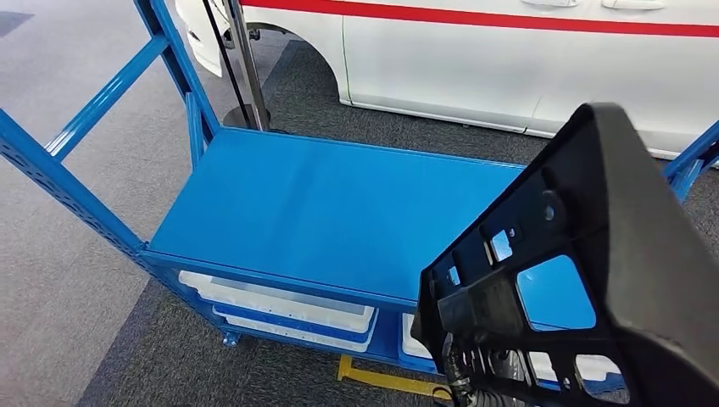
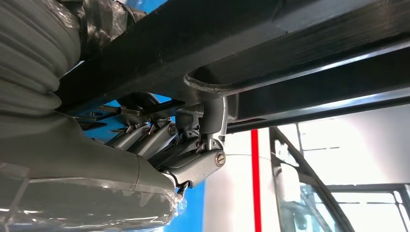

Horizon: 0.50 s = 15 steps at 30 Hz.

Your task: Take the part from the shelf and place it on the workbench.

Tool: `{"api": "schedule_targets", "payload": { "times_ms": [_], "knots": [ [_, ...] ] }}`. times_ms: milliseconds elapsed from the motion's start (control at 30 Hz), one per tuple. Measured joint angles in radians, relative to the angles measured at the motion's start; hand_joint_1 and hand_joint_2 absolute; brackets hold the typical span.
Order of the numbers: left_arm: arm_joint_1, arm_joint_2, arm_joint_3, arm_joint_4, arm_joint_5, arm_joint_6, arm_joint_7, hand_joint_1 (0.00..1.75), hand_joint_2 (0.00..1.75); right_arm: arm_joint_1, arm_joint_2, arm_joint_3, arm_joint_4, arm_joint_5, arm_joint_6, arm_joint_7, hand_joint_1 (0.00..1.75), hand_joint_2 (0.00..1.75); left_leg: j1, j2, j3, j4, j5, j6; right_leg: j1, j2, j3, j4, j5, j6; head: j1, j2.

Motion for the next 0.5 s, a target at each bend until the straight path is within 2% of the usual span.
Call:
{"api": "schedule_targets", "payload": {
  "times_ms": [67,100,133,167,200,267,300,333,433,500],
  "knots": [
    [-0.001,-0.002,0.006,0.0,-0.006,0.0,-0.001,0.0,0.0,0.011,0.019,-0.023,0.006,0.02,0.019,-0.002,1.75,1.75,0.001,0.001,-0.043,0.116,-0.078,-0.004,0.003,-0.003,-0.011,-0.003,0.007,-0.011,0.0,0.0],
    [0.0,-0.002,0.009,0.0,-0.01,0.0,-0.002,0.0,0.0,0.017,0.028,-0.034,0.008,0.026,0.027,-0.002,1.75,1.75,0.001,0.001,-0.063,0.179,-0.107,-0.006,0.006,-0.004,-0.017,-0.002,0.01,-0.014,0.0,0.0],
    [0.001,-0.002,0.011,0.0,-0.014,0.0,-0.002,0.0,0.0,0.024,0.037,-0.046,0.009,0.029,0.036,-0.002,1.75,1.75,0.001,0.001,-0.073,0.219,-0.122,-0.006,0.009,-0.005,-0.023,-0.001,0.014,-0.015,0.0,0.0],
    [0.001,-0.002,0.013,0.0,-0.017,-0.001,-0.003,0.0,0.0,0.03,0.045,-0.057,0.01,0.027,0.046,-0.002,1.75,1.75,0.001,0.002,-0.063,0.22,-0.117,-0.005,0.011,-0.005,-0.028,0.001,0.018,-0.014,0.0,0.0],
    [0.001,-0.002,0.013,0.0,-0.021,-0.001,-0.003,0.0,0.0,0.036,0.054,-0.067,0.01,0.023,0.058,-0.002,1.75,1.75,0.001,0.002,-0.033,0.18,-0.095,-0.002,0.013,-0.005,-0.032,0.004,0.021,-0.013,0.0,0.0],
    [0.0,-0.002,0.014,0.0,-0.03,-0.001,-0.003,0.0,0.0,0.045,0.071,-0.089,0.01,0.012,0.089,-0.002,1.75,1.75,-0.002,0.002,0.057,0.036,-0.047,0.007,0.018,-0.005,-0.04,0.013,0.025,-0.01,0.0,0.0],
    [-0.001,-0.002,0.014,0.0,-0.035,-0.002,-0.003,0.0,0.0,0.048,0.078,-0.099,0.011,0.008,0.105,-0.002,1.75,1.75,-0.004,0.001,0.087,-0.019,-0.034,0.011,0.02,-0.005,-0.043,0.019,0.026,-0.006,0.0,0.0],
    [-0.002,-0.002,0.014,0.0,-0.039,-0.002,-0.004,0.0,0.0,0.051,0.084,-0.109,0.012,0.005,0.12,-0.002,1.75,1.75,-0.006,0.001,0.103,-0.05,-0.029,0.014,0.021,-0.005,-0.045,0.022,0.03,-0.002,0.0,0.0],
    [0.001,-0.003,0.014,0.0,-0.048,-0.004,-0.007,0.0,0.0,0.06,0.099,-0.133,0.014,0.002,0.153,-0.003,1.75,1.75,-0.008,0.003,0.099,-0.061,-0.012,0.026,0.019,-0.003,-0.048,0.021,0.042,0.016,0.0,0.0],
    [0.001,-0.005,0.014,0.0,-0.053,-0.004,-0.008,0.0,0.0,0.07,0.107,-0.148,0.014,0.003,0.171,-0.003,1.75,1.75,-0.002,0.007,0.09,-0.068,0.005,0.037,0.017,-0.001,-0.061,0.043,0.011,0.028,0.001,0.0]
  ]
}}
